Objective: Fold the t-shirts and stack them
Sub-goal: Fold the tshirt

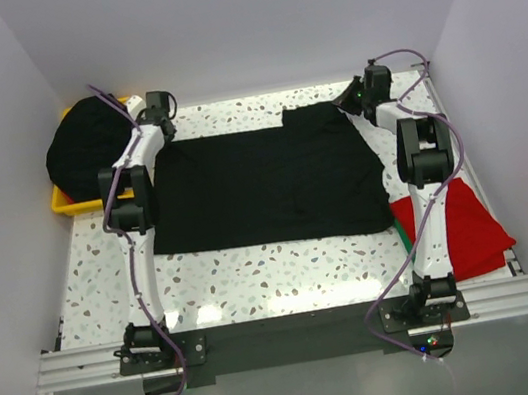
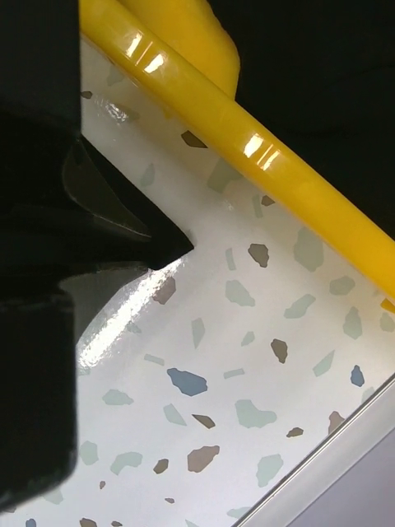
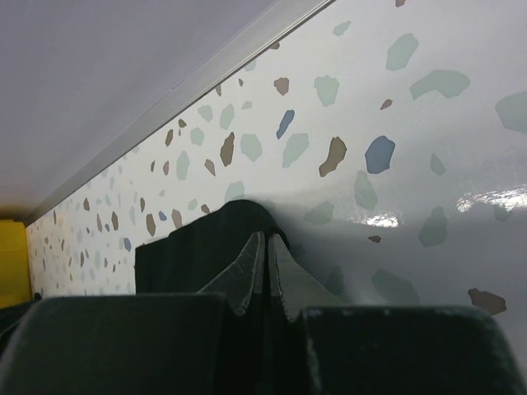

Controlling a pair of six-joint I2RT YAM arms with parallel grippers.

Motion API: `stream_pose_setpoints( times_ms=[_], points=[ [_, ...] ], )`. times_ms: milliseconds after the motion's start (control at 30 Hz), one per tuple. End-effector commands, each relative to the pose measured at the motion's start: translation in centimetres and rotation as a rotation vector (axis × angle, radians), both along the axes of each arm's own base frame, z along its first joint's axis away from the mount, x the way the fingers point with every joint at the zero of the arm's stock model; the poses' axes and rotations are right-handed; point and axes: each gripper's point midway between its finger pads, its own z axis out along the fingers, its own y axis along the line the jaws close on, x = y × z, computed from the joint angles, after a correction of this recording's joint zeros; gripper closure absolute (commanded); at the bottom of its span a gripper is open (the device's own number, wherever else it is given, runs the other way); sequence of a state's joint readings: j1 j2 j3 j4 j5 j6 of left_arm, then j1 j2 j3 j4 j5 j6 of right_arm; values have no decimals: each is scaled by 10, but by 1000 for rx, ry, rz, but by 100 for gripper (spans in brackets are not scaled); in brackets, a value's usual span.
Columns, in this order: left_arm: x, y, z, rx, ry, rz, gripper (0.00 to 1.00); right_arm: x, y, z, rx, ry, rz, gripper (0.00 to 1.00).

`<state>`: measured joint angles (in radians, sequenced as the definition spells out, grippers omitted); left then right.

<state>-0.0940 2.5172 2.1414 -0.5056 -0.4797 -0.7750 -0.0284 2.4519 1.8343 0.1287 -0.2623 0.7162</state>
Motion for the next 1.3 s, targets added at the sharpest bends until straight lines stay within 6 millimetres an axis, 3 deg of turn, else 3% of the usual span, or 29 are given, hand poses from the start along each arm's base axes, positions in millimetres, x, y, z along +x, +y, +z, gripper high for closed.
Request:
stream_pose_setpoints(
  times_ms=[0,233,467,533,600,767,800,967,1000,1033,1133,1167,1233,1267],
  points=[
    [8,-5,12,-20,-47,-3,83,9,2,44,17,-102,17,100],
    [15,-14,44,-48,-124,-50,97,9,1,81,28,-155,10,100],
    [13,-13,65,-54,-152,-85,99,-1,-1,140,19,-242,-1,100],
    [11,-13,64,-59,-147,-88,99,-7,-1,141,16,-238,-3,100],
    [6,-12,67,-60,-144,-88,100,-12,-2,154,11,-258,-3,100],
    [-4,-8,82,-55,-153,-80,100,-34,-1,154,10,-251,-9,100],
    [-8,-5,78,-54,-141,-77,100,-40,-2,147,14,-232,-10,100],
    [-22,-4,84,-54,-128,-74,100,-62,0,158,17,-242,-12,100],
    [-26,-3,80,-52,-115,-70,100,-68,-1,150,16,-222,-15,100],
    [-30,-3,80,-52,-107,-68,100,-74,0,162,15,-242,-14,100],
    [-43,1,83,-51,-98,-54,100,-91,-1,154,13,-218,-20,100],
    [-51,1,84,-52,-92,-51,100,-97,0,163,15,-231,-19,100],
    [-59,1,84,-58,-88,-45,100,-111,-1,150,13,-197,-25,100],
    [-67,1,83,-62,-78,-41,100,-118,-1,156,12,-202,-27,100]
  ],
)
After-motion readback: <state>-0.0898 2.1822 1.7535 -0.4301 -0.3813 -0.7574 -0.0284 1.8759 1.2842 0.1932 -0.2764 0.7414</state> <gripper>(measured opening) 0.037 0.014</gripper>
